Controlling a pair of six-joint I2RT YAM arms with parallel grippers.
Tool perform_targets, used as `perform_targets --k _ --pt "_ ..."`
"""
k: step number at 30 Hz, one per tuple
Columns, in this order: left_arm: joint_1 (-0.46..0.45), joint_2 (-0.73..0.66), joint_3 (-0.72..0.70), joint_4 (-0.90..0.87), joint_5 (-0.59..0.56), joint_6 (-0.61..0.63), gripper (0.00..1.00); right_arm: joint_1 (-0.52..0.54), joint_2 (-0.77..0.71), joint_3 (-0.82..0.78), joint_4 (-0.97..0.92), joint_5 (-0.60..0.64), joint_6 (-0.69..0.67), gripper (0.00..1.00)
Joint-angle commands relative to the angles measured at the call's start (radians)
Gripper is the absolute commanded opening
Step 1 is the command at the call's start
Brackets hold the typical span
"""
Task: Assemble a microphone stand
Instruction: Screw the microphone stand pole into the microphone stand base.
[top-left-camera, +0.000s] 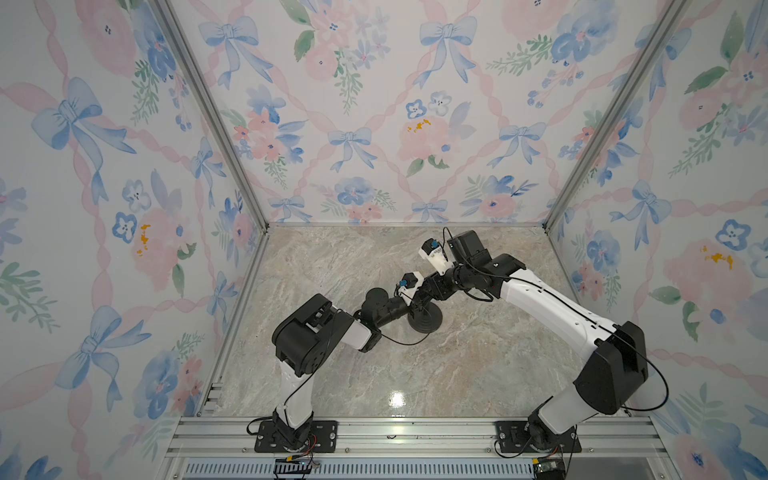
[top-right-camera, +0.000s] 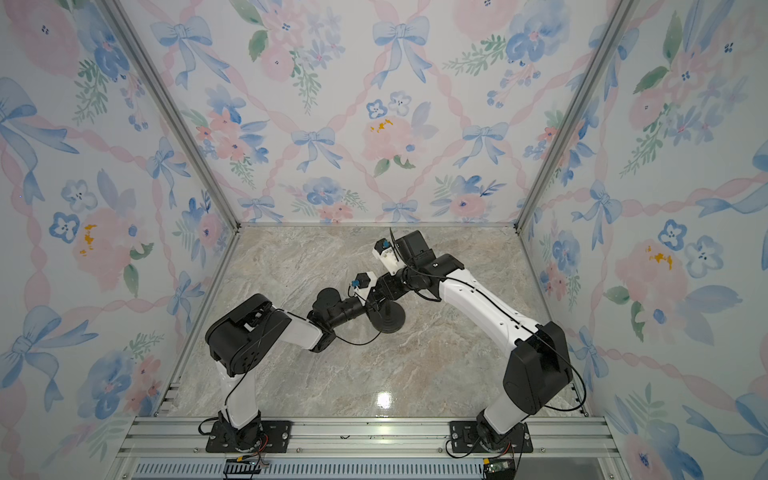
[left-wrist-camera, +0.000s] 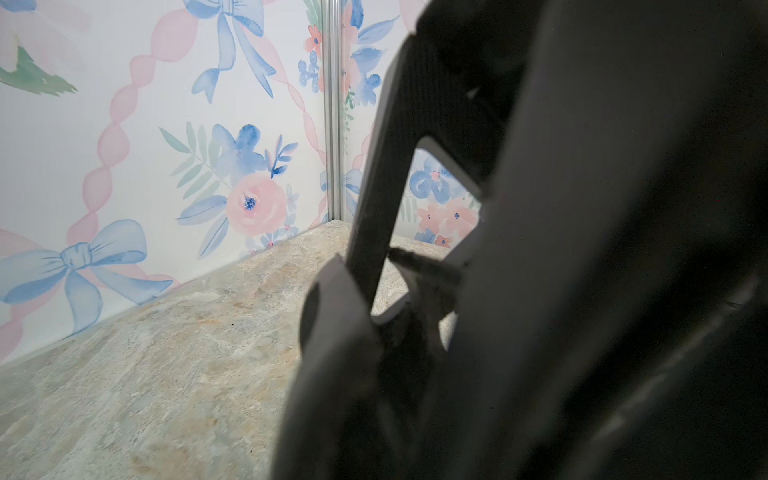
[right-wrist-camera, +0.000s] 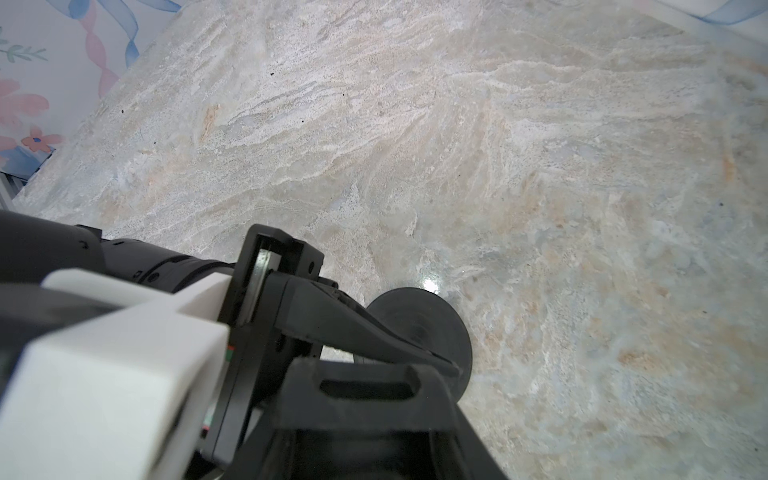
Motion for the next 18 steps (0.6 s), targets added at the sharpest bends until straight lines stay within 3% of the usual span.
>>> perform_targets --k 1,7,10,16,18 --pt "-0.01 -0.002 0.01 0.011 -0.001 0.036 0.07 0.01 -0.006 -0.023 -0.09 0.024 -0.067 0.5" --pt "-0.016 0.007 0.001 0.011 0.016 0.046 0.05 -0.008 -0.051 0.087 -0.213 -0.019 -0.352 0.64" --pt "-0.016 0.007 0.0 0.011 0.02 0.051 0.05 -0.023 -0.061 0.155 -0.291 -0.039 -0.529 0.65" --pt "-0.017 0.014 0.005 0.011 0.039 0.049 0.05 -0.073 -0.074 0.168 -0.37 -0.127 -1.089 0.73" --pt "-0.017 0.015 0.003 0.011 0.04 0.049 0.05 -0.091 -0.03 0.207 -0.412 -0.153 -1.198 0.74"
